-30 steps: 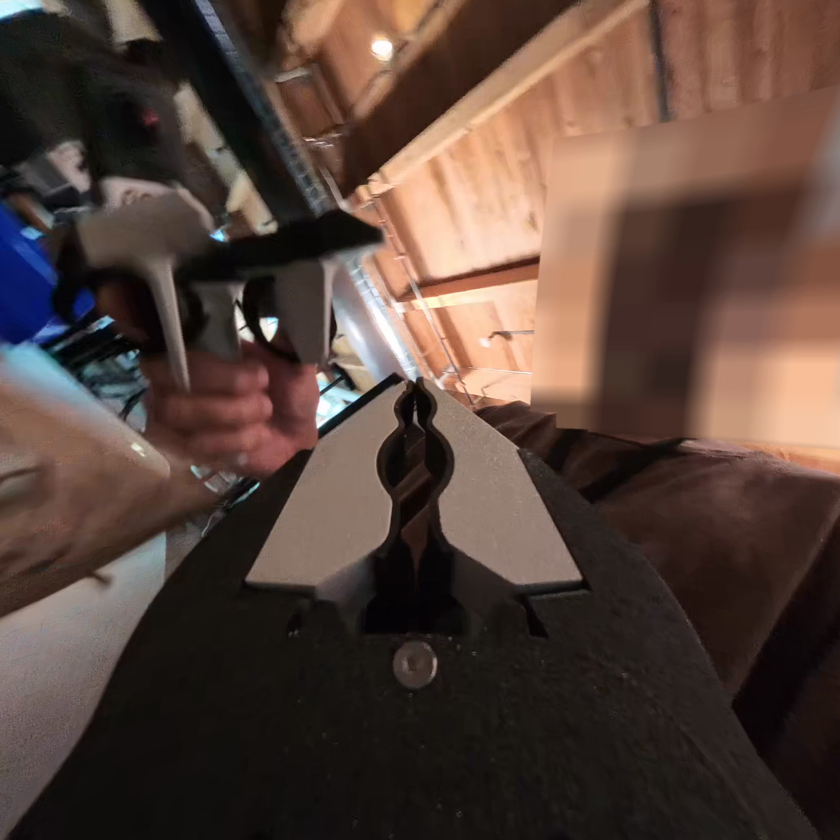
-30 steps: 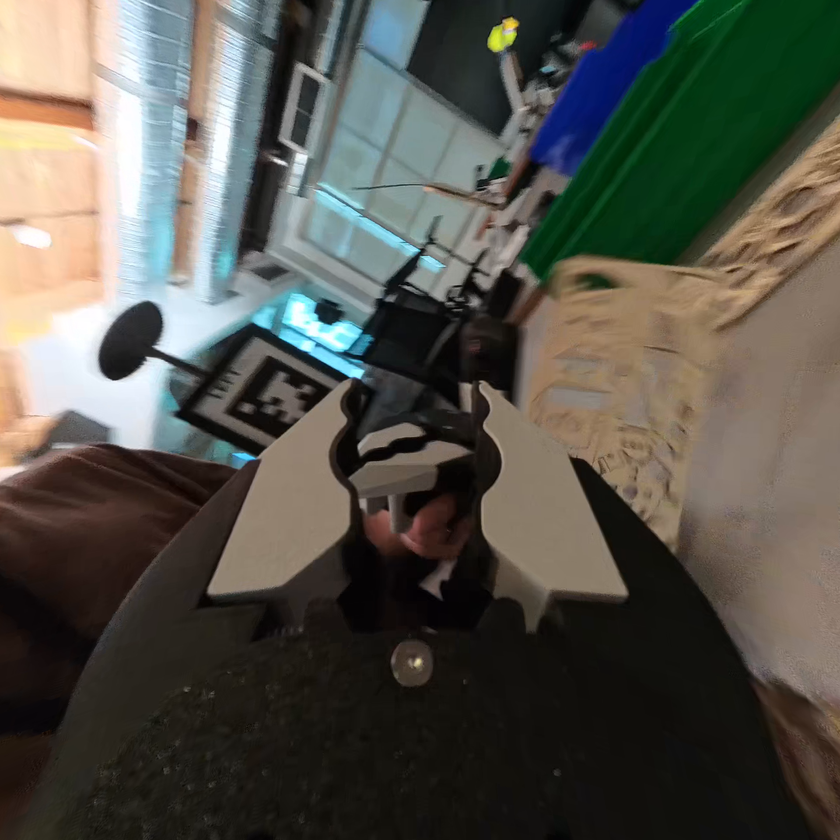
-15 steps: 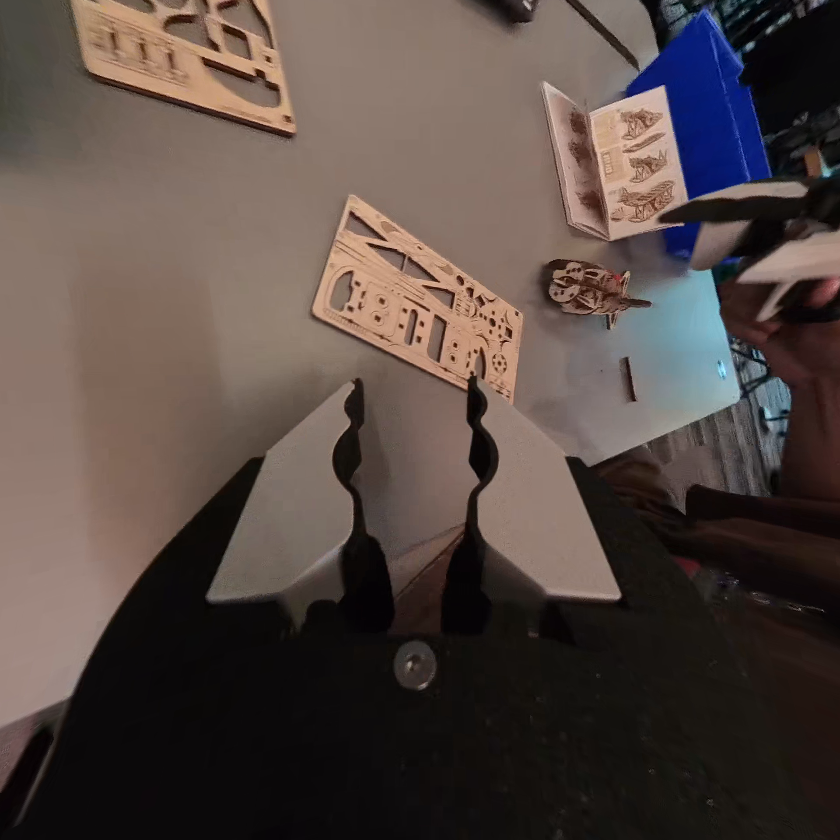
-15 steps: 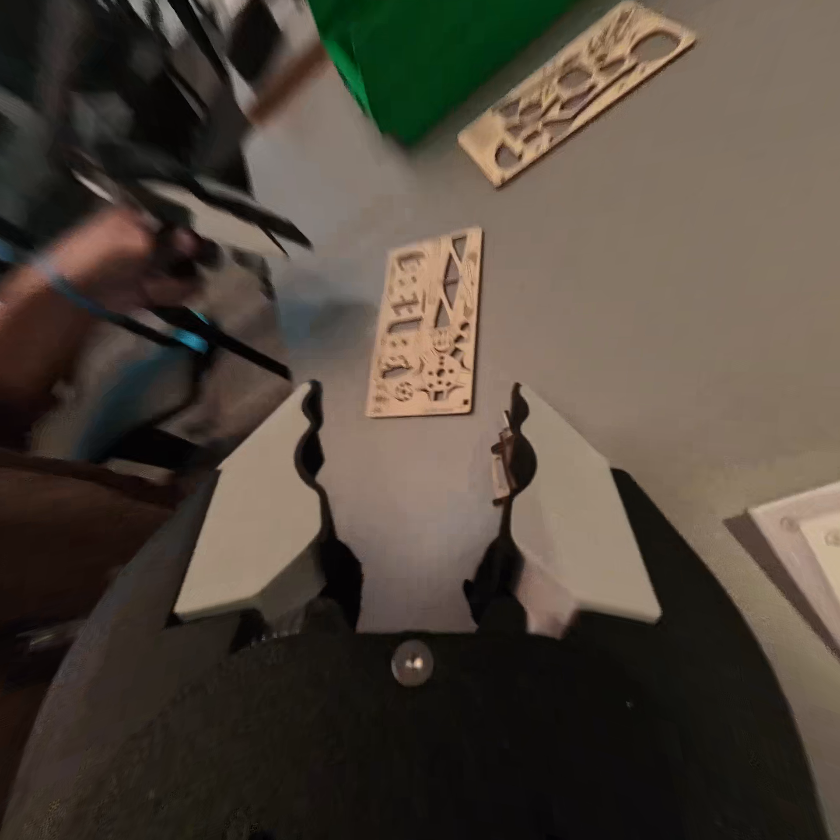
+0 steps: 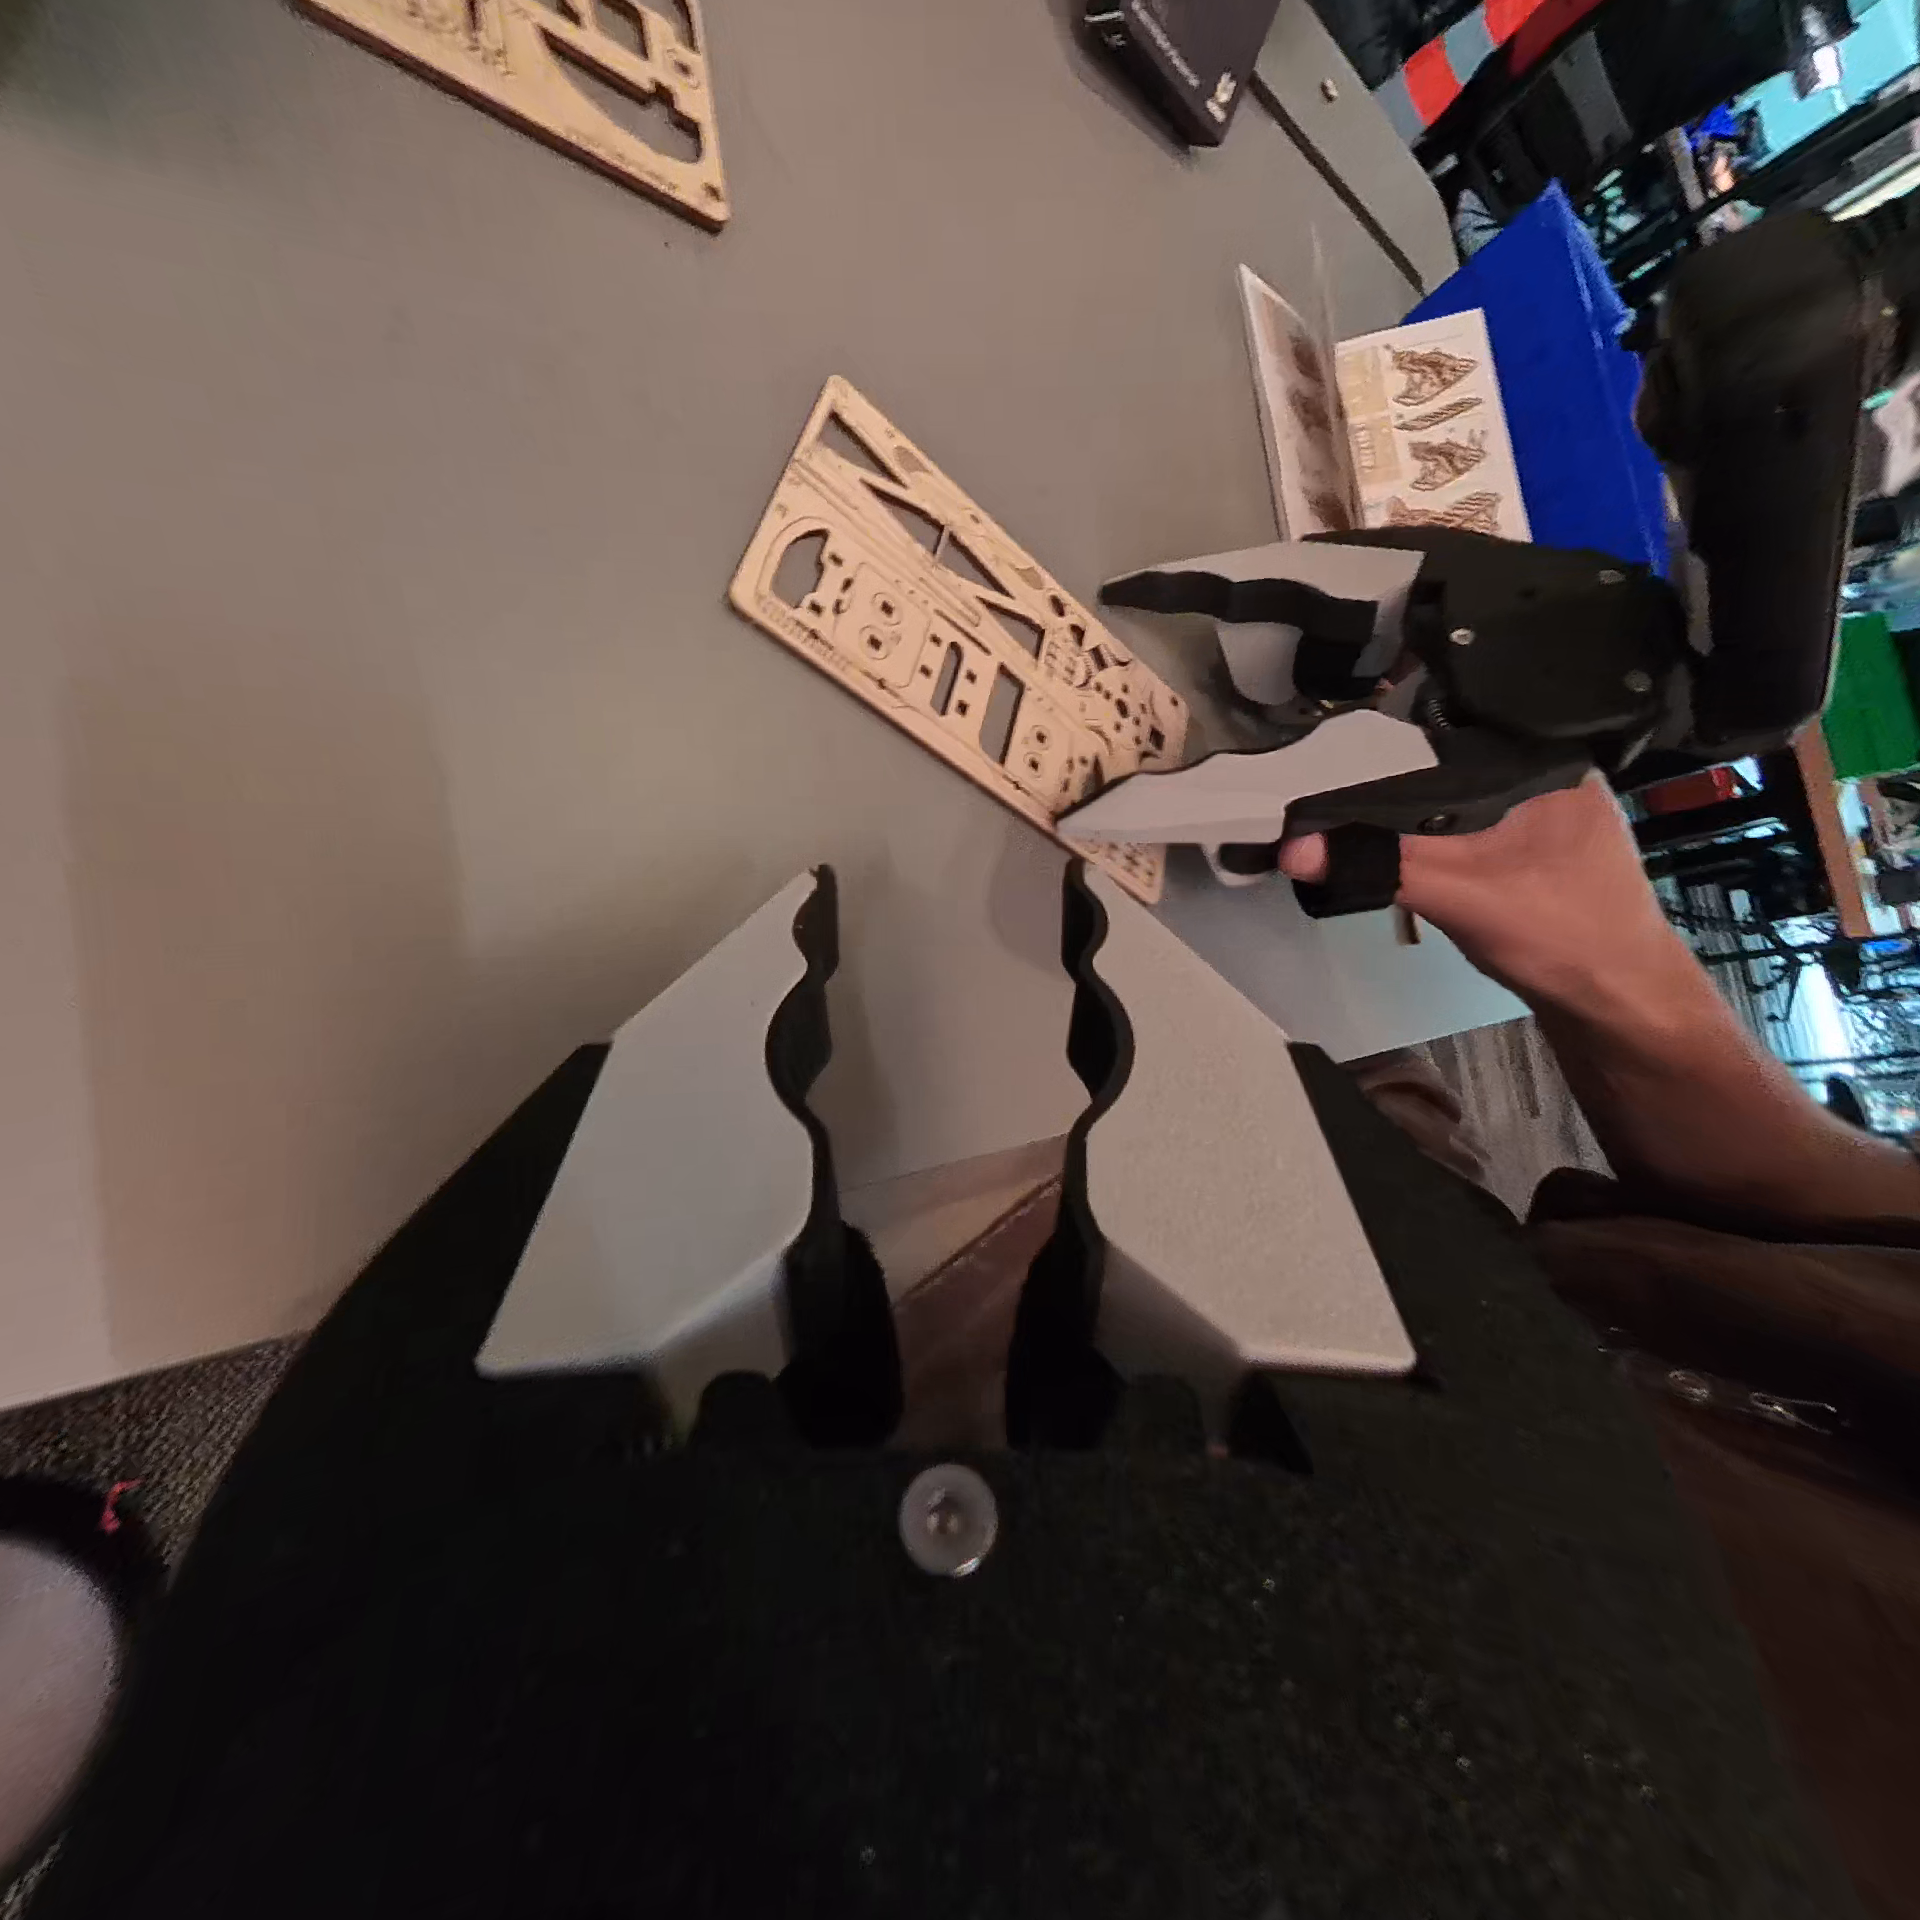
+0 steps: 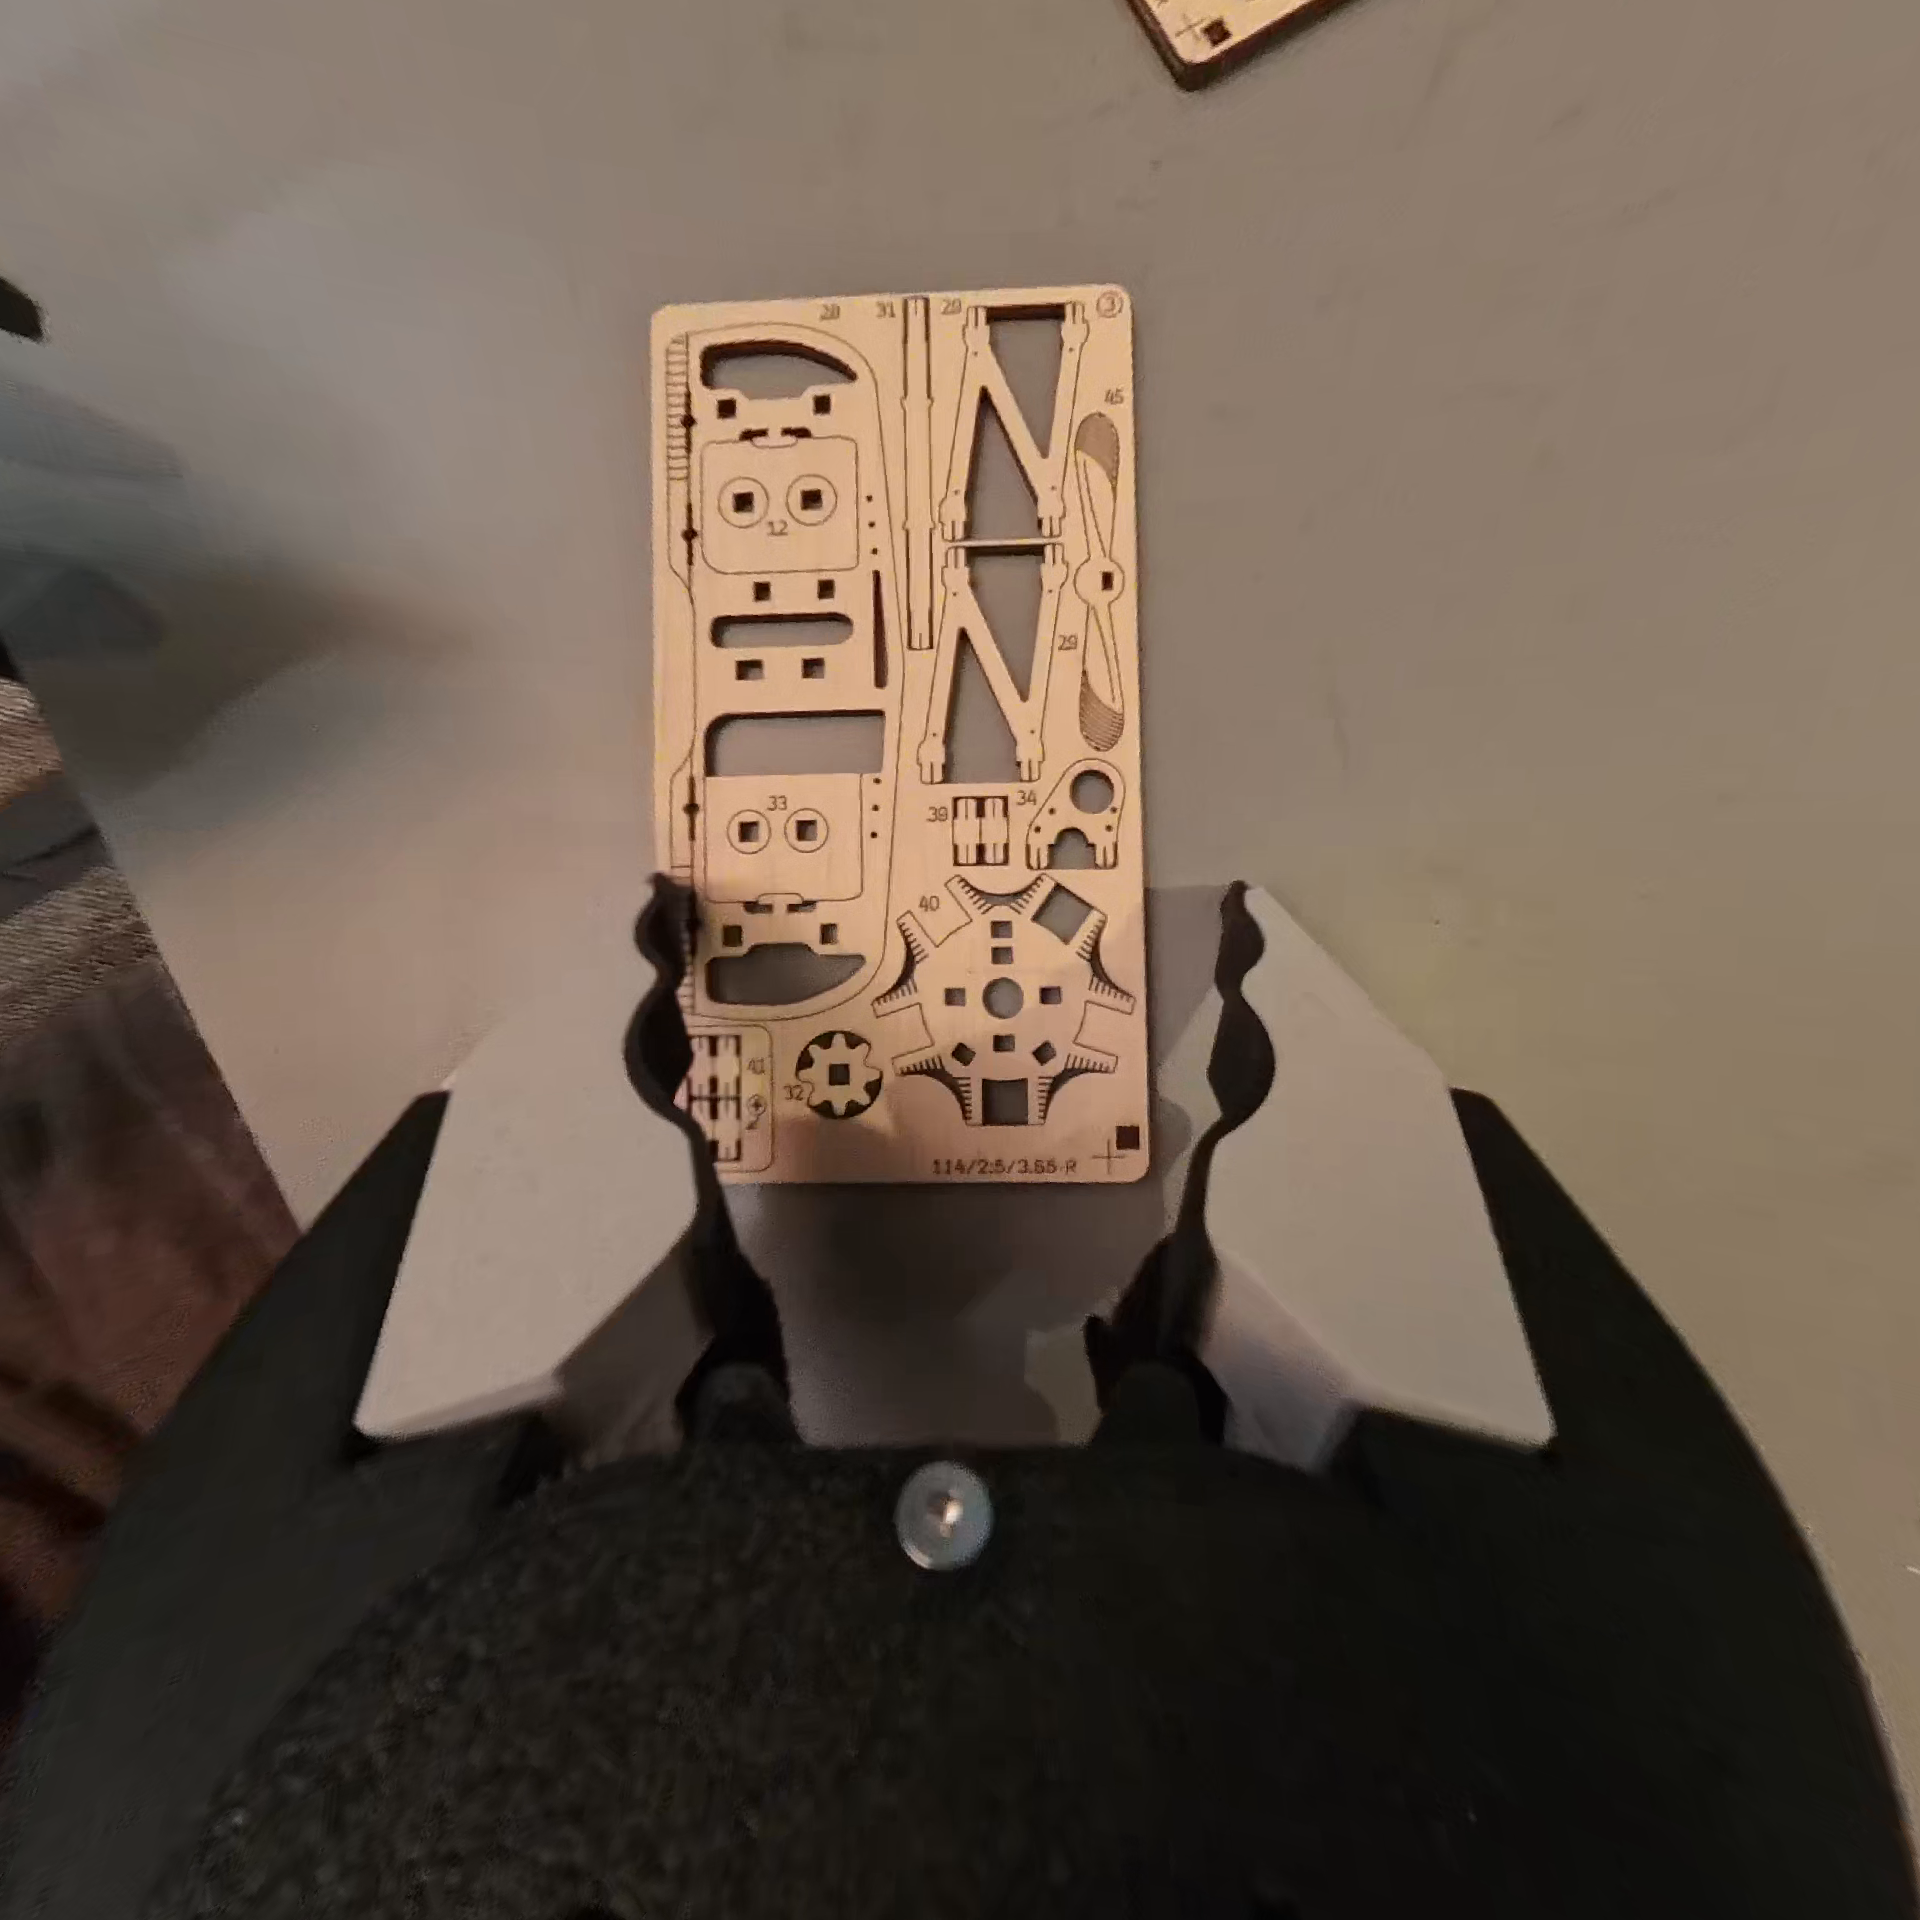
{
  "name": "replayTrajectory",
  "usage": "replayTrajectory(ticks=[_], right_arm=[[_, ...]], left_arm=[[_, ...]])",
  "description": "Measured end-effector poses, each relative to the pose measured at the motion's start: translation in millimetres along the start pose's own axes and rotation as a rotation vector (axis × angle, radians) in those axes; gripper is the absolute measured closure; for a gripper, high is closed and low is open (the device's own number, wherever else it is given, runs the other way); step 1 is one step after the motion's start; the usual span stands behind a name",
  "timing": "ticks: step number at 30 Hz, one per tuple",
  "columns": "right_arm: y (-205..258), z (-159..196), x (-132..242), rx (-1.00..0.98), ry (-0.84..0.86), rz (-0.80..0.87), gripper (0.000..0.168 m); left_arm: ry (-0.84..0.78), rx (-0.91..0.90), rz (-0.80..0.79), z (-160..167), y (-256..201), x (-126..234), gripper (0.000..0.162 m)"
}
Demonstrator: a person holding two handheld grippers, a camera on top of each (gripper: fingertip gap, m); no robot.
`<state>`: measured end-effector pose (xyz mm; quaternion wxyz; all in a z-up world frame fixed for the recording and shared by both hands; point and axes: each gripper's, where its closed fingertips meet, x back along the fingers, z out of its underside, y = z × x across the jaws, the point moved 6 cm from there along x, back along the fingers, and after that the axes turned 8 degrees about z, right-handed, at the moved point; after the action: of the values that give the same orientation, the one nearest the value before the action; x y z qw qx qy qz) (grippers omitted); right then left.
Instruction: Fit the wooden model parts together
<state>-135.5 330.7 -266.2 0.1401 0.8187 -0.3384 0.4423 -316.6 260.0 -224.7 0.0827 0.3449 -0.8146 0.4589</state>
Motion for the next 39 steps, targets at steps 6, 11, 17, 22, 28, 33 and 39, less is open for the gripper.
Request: replayTrajectory(ticks=[6,11,17,22,28,33,39], right_arm=[[35.5,-6.3,1.9,0.003,-0.036,-0.160,0.154],[59.5,-21.5,-7.9,-0.022,-0.066,-0.227,0.152],[90.4,-38.2,-15.7,0.017,-0.044,-0.348,0.146],[119.8,-56.3,-25.9,0.066,-0.041,-0.406,0.146],[135.5,-60.7,-27.5,0.083,-0.031,-0.489,0.143],[133.7,-64.1,-24.3,-0.053,0.004,-0.720,0.139],[66.6,-99.5,-4.2,-0.300,-0.108,-0.958,0.116]], left_arm=[[-0.022,0.087,-0.108,14.5,17.0,27.6,0.115],[-0.096,0.224,-0.232,32.5,44.8,58.2,0.104],[-0.134,0.380,-0.079,46.0,52.4,60.9,0.121],[-0.178,0.466,-0.058,63.5,66.0,74.3,0.103],[-0.269,0.516,0.088,62.8,70.3,69.6,0.152],[-0.292,0.362,0.171,51.4,53.7,83.5,0.162],[-0.269,0.138,0.379,6.3,28.7,67.4,0.162]])
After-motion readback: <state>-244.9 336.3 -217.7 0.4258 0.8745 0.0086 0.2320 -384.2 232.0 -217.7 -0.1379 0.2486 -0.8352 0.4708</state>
